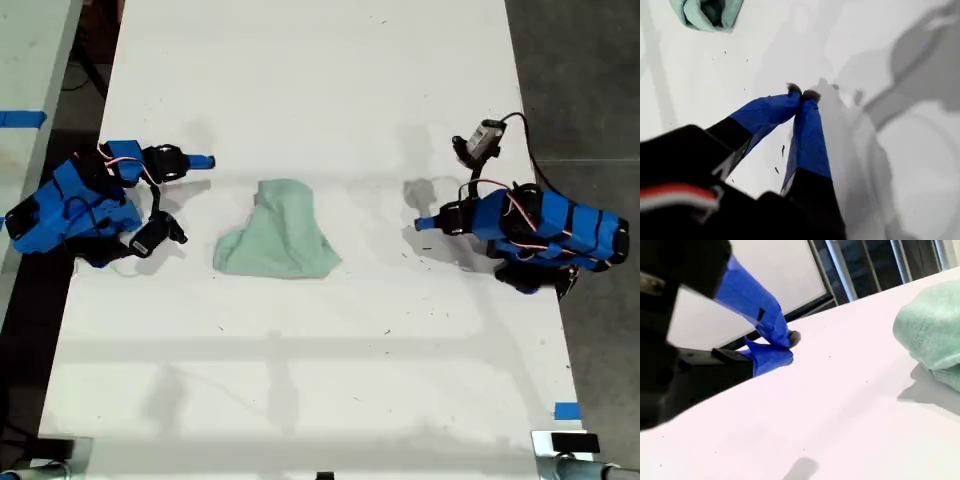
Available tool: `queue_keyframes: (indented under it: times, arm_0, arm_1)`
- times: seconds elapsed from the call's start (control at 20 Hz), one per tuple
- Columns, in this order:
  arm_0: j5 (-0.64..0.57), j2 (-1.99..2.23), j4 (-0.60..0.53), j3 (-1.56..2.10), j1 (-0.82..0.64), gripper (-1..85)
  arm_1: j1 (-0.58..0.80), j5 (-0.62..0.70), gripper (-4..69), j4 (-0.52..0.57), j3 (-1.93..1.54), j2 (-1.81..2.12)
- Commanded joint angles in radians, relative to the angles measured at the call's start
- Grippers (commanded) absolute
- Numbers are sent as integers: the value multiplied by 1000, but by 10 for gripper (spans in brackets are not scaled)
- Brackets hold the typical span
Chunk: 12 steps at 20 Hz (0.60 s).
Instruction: Fold t shirt
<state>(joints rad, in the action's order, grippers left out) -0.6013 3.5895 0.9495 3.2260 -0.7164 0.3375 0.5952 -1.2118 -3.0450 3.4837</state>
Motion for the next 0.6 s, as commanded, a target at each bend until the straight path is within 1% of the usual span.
queue_keyframes:
  times: [0.0,0.55]
  arm_0:
    - [14,8,-2,9,-5,-3]
    - [9,8,-2,9,-3,-3]
  arm_1:
    - [-5,-18,11,-12,-48,17]
    - [-5,-32,12,-18,-48,17]
